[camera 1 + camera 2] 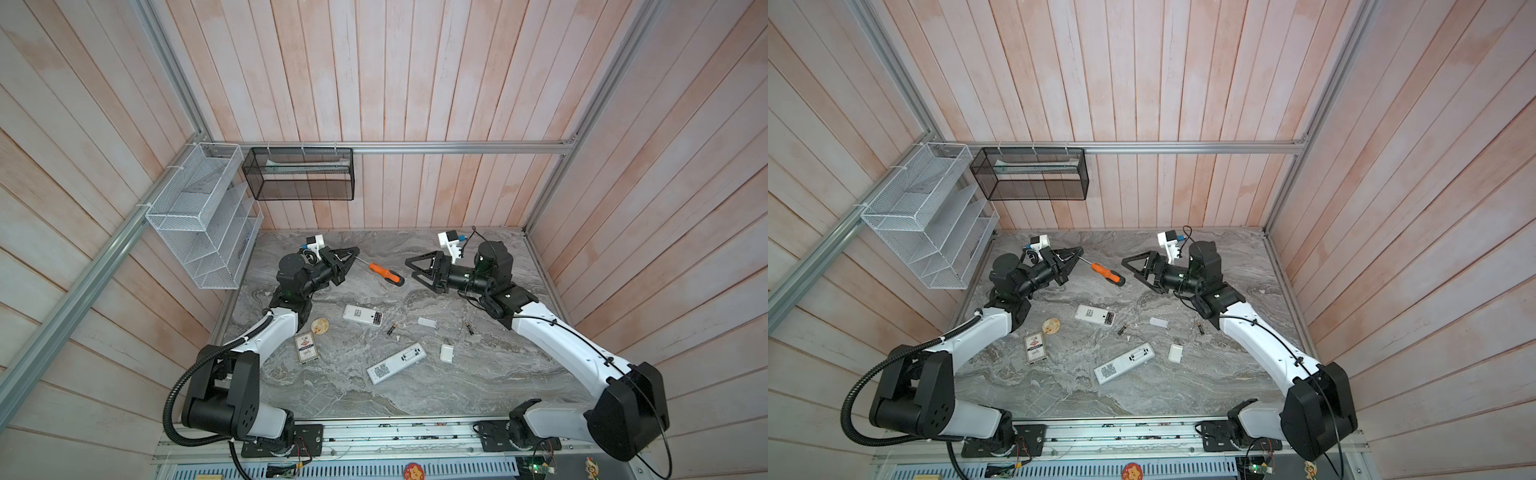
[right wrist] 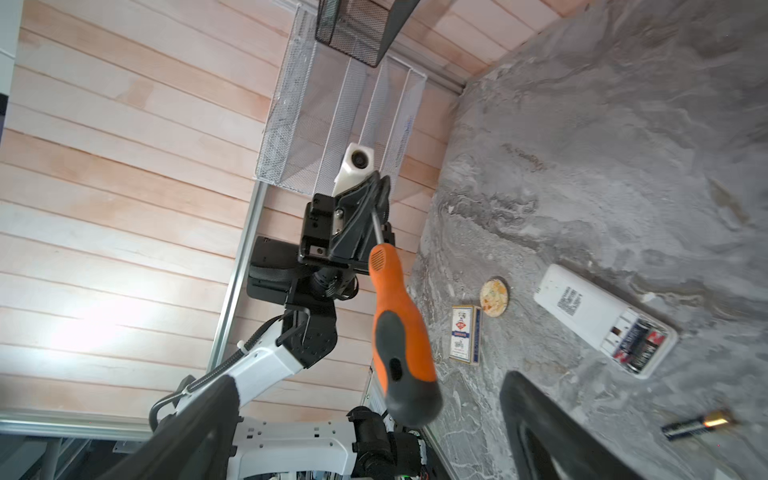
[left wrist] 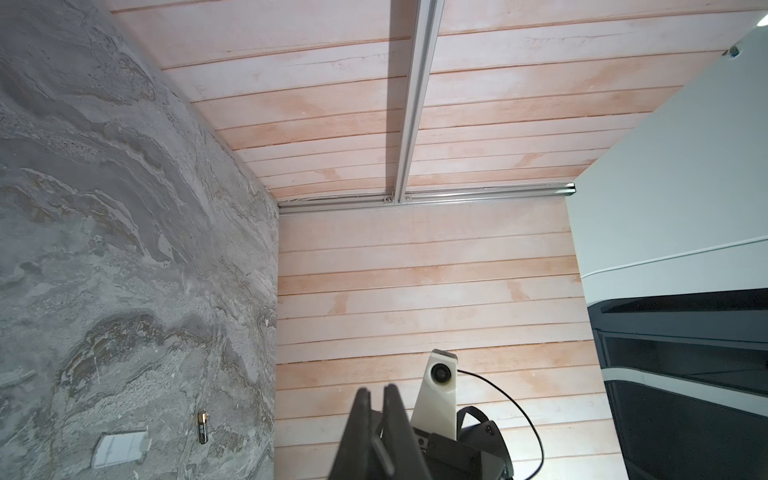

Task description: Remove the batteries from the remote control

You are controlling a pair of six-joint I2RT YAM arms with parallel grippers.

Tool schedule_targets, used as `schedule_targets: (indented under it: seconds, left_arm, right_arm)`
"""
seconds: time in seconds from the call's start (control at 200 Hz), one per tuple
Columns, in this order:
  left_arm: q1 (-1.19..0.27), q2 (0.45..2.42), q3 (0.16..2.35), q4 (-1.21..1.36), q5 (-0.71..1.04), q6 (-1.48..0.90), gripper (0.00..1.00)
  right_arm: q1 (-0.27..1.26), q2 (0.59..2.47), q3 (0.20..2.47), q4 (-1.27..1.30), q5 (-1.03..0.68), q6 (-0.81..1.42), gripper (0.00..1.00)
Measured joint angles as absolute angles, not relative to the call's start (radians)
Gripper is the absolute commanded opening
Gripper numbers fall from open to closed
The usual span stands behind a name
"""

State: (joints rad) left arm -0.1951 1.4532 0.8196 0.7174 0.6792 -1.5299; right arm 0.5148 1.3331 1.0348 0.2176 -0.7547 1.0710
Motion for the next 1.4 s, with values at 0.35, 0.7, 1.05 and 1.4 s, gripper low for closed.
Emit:
schedule_targets:
  seconds: [0.35,0.7,1.05,1.4]
  left_arm:
    - [-0.209,1.453,0.820,0.726,0.646,-1.553,0.00]
    - [-0.209,1.444,0.820,0.722,0.628,-1.560,0.00]
    - [-0.209,1.443,0.819,0.717,0.620,-1.566,0.00]
    - [-0.176,1.412,0.780,0.690,0.637,-1.565,1.00]
  right_arm:
    - [0.602,1.502,1.146,0.249,-0.763,1.073,0.81]
    - [0.609,1.534,1.157,0.262,-0.749,1.093,0.51]
    - [0.615,1.541,1.157,0.247,-0.717,1.099,0.26]
    - [0.611,1.538,1.166,0.196,-0.688,1.041,0.12]
